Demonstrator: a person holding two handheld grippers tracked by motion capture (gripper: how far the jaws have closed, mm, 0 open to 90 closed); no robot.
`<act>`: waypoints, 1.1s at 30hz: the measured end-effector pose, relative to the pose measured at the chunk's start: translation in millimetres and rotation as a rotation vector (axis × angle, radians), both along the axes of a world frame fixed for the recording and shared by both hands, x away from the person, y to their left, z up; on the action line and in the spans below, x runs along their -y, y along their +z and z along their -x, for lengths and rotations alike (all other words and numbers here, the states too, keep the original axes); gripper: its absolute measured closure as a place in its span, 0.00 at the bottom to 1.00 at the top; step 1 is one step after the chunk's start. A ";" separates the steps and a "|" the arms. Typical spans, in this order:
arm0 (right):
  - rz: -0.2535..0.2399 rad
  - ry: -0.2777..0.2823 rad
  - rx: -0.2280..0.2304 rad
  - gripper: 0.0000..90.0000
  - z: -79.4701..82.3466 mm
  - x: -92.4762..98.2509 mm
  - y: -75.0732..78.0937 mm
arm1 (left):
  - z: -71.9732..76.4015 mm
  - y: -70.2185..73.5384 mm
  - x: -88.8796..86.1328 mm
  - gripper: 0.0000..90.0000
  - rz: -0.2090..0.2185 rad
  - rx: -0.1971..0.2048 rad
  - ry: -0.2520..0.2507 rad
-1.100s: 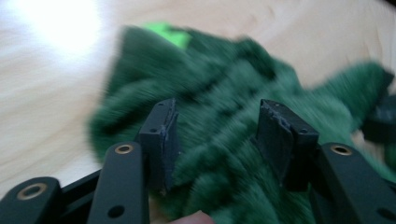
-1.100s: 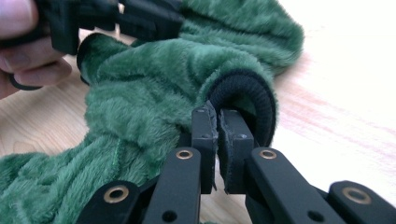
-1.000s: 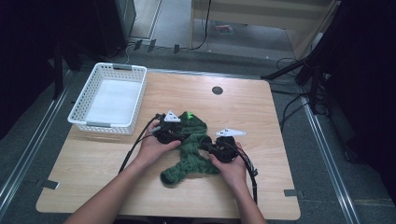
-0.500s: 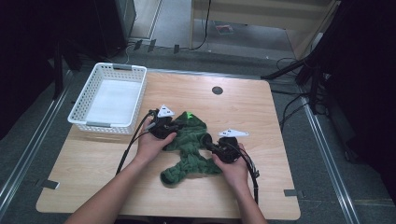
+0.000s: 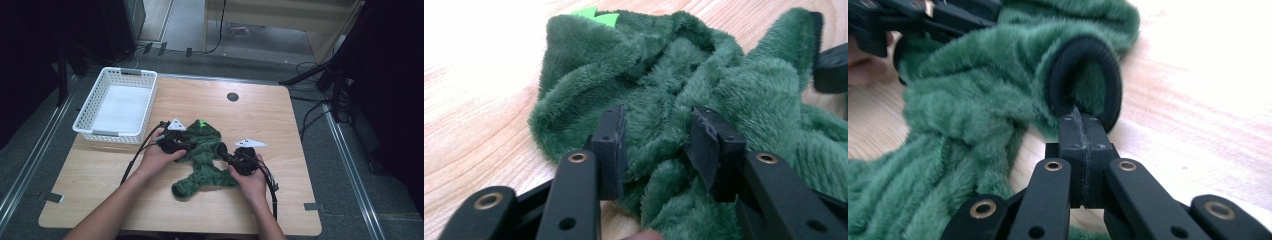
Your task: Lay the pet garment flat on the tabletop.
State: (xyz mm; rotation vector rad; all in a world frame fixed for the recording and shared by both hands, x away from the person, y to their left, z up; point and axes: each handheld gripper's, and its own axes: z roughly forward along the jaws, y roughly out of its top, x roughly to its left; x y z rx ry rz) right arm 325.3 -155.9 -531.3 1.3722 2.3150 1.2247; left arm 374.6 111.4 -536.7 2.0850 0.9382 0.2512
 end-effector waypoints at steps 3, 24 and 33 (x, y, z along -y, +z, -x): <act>-0.052 0.000 0.039 0.91 1.4 1.0 6.8 | 1.1 -0.3 1.9 0.75 -0.018 0.004 -0.022; -0.041 0.074 -0.012 0.98 -2.4 -10.2 1.4 | -4.7 4.9 -4.7 0.87 0.046 -0.027 0.025; -0.020 0.020 -0.040 0.98 -4.1 -1.2 0.8 | -9.8 14.9 2.8 0.71 0.098 -0.003 0.104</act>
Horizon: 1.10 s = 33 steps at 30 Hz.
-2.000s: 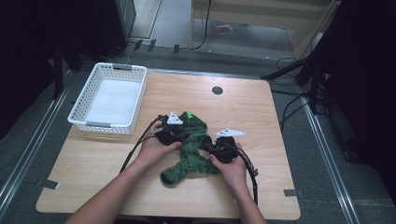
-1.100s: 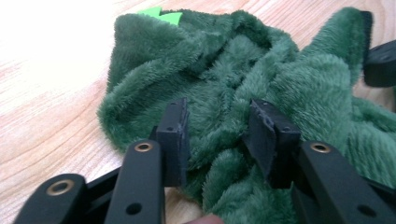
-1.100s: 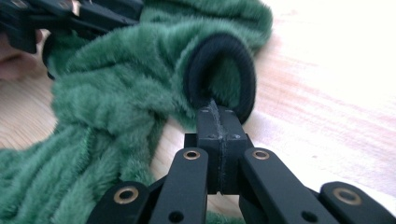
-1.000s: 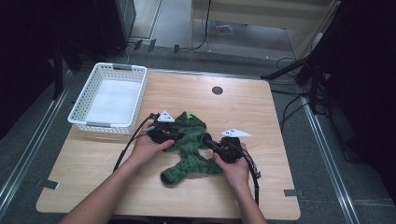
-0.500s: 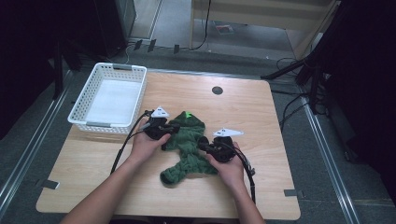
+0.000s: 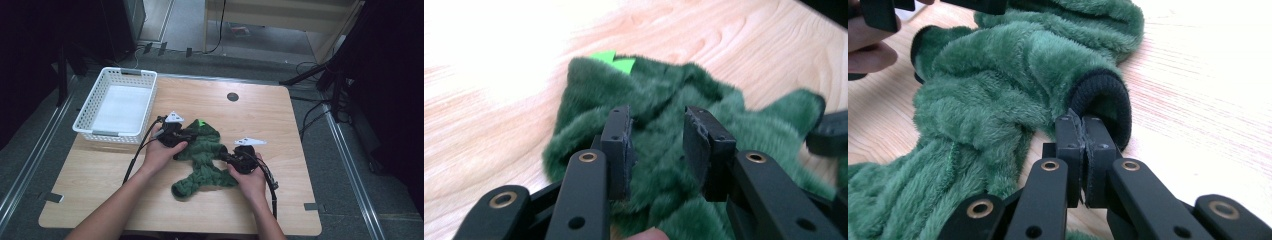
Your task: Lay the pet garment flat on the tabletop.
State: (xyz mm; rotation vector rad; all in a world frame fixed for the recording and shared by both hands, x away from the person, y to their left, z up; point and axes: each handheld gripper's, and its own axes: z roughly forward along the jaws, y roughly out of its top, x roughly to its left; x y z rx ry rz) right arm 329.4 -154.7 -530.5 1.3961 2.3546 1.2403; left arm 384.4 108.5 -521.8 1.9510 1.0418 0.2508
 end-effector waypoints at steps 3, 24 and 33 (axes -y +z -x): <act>-0.020 0.020 0.011 0.98 2.2 1.6 3.4 | 0.9 -4.6 11.1 0.69 -0.048 0.002 -0.066; 0.015 -0.052 0.040 1.00 -0.8 16.3 1.4 | -3.8 -7.4 4.5 1.00 -0.047 -0.023 -0.036; -0.107 -0.017 0.092 0.62 -1.0 11.7 13.2 | -4.4 -5.7 12.2 0.72 -0.003 -0.019 -0.079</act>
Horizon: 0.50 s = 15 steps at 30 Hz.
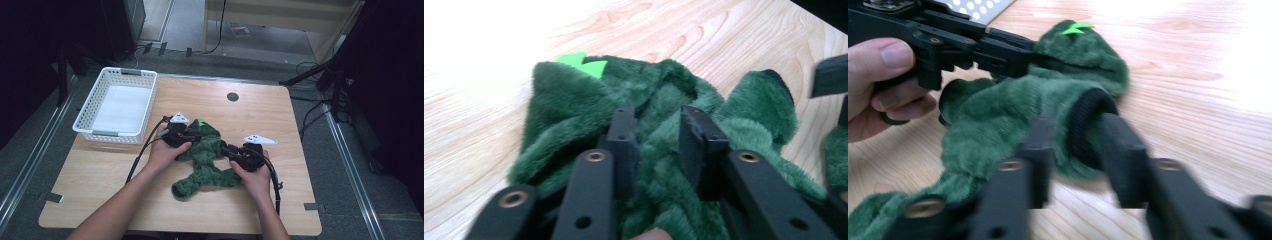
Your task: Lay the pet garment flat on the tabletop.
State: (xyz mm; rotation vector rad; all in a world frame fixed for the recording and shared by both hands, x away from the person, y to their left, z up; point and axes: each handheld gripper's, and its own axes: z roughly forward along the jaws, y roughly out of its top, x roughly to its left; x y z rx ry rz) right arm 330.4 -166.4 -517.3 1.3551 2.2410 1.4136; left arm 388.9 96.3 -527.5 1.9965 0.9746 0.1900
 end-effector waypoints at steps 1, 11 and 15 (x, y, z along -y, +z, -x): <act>0.006 -0.001 0.010 0.59 -0.7 -3.7 -1.1 | -0.3 -1.8 2.7 0.72 -0.019 -0.005 -0.011; 0.119 -0.015 -0.067 1.00 -9.5 -15.6 -17.5 | -2.5 -12.9 9.8 0.98 -0.123 -0.011 0.030; 0.111 -0.056 -0.086 1.00 -8.3 -4.3 -22.8 | -6.7 -15.4 8.5 0.97 -0.093 -0.030 0.059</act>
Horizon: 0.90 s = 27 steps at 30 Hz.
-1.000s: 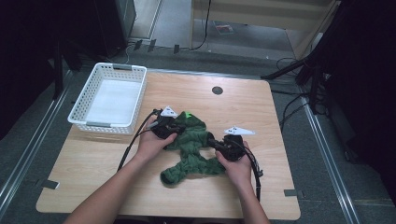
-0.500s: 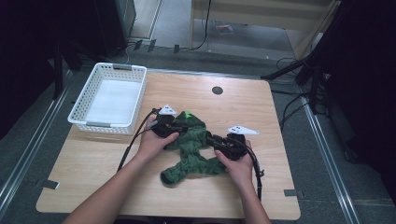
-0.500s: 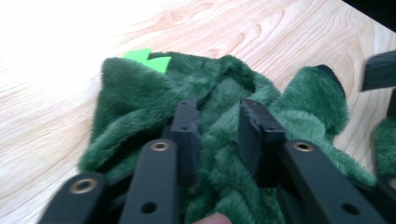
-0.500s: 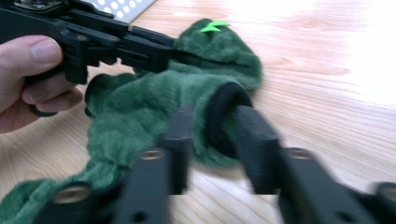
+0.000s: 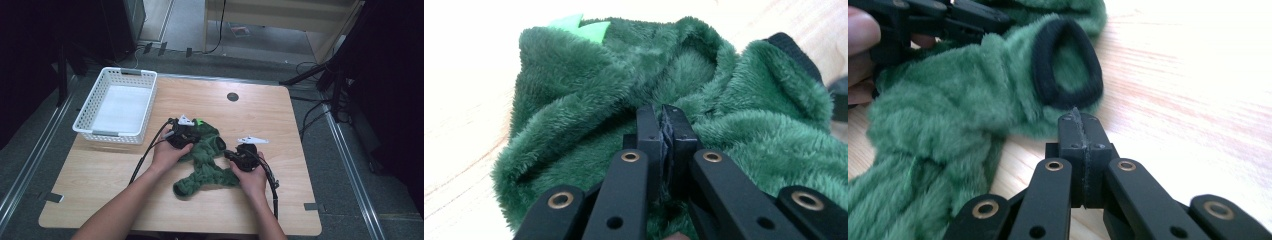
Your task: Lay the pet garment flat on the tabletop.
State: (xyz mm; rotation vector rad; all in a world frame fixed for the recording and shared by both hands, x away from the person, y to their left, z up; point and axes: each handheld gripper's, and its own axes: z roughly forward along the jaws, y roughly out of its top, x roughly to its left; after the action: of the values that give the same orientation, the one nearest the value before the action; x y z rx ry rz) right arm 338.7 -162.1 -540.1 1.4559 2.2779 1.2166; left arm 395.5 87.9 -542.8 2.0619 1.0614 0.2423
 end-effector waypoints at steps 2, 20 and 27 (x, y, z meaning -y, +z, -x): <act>-0.034 0.002 0.020 0.92 4.9 1.3 5.7 | 0.4 -0.1 1.0 0.93 0.001 0.004 -0.002; 0.083 0.167 -0.007 0.94 61.7 -56.9 2.1 | -16.6 -0.2 7.9 0.91 -0.025 0.030 0.031; 0.095 0.240 -0.048 0.95 80.6 -63.6 4.8 | -31.9 -1.2 14.3 1.00 -0.043 0.045 0.077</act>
State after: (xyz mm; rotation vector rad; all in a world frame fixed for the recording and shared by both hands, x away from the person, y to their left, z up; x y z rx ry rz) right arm 258.1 -98.5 -535.3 1.2196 2.5641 1.1246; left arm 427.4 73.6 -544.0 2.0463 1.1180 0.3509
